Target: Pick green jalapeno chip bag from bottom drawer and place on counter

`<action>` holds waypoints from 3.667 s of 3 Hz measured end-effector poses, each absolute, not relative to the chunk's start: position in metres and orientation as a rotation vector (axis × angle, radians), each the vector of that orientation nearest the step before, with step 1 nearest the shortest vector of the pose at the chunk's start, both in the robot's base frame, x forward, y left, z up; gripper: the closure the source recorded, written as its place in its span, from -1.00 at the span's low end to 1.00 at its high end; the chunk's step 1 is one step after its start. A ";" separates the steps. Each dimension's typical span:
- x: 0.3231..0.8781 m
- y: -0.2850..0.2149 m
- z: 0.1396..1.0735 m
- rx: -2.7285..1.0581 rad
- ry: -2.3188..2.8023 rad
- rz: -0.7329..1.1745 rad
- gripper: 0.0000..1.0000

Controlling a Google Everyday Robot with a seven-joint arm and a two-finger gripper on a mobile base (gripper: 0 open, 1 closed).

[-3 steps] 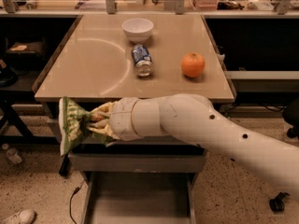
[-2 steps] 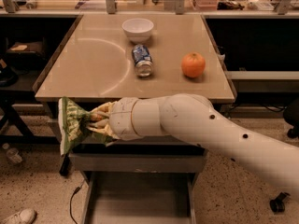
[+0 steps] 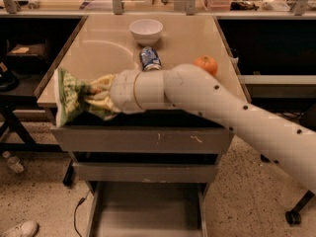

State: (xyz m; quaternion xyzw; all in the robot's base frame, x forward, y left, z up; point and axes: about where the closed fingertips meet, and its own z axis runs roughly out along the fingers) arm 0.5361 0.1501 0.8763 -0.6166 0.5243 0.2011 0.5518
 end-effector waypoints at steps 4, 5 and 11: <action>0.682 0.200 0.929 -1.461 1.251 0.493 1.00; 0.700 0.210 0.903 -1.469 1.291 0.534 1.00; 0.715 0.205 0.856 -1.452 1.401 0.586 -0.72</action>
Offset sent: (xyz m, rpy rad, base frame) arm 0.1383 0.0359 0.0989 0.0078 -0.0598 -0.0155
